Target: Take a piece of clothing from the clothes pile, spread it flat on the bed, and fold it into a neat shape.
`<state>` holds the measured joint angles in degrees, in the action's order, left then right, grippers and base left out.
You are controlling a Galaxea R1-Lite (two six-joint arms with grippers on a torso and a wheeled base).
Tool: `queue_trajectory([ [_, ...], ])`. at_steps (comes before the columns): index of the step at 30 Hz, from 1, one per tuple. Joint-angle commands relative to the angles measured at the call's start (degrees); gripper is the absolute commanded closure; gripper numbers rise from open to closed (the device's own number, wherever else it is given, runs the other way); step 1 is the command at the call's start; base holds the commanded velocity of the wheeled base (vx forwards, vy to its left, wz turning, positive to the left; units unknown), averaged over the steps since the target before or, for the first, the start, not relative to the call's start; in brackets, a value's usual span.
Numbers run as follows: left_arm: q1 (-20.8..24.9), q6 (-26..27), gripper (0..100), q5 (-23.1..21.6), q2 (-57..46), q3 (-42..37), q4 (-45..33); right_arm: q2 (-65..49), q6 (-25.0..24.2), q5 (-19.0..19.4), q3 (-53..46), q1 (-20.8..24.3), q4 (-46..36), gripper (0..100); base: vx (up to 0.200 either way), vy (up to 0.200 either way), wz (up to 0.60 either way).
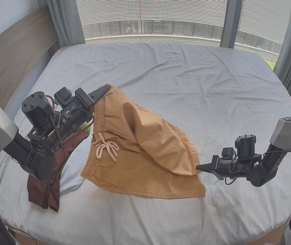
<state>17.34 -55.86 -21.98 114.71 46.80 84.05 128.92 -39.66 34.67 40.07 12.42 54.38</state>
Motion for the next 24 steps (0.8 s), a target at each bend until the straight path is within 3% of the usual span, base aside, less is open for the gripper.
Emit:
queue_trajectory([
  [1,-2.0,1.2,100,-1.0,3.3,-2.4,-0.1,0.6,2.1,0.1,-2.8,0.2,-0.4,100,0.0,0.0,0.0],
  [17,-2.3,1.4,100,-1.0,5.6,-4.9,4.4,1.8,12.8,0.1,-8.0,0.6,-2.6,100,0.0,0.0,0.0],
  [18,-2.3,1.4,100,-1.0,5.7,-5.2,4.4,1.8,13.7,0.1,-8.3,0.5,-2.4,0,0.0,0.0,0.0],
  [24,-2.4,1.5,100,-1.0,5.4,-5.7,4.5,1.9,13.8,-0.4,-2.7,-1.5,1.6,0,0.0,0.0,0.0],
])
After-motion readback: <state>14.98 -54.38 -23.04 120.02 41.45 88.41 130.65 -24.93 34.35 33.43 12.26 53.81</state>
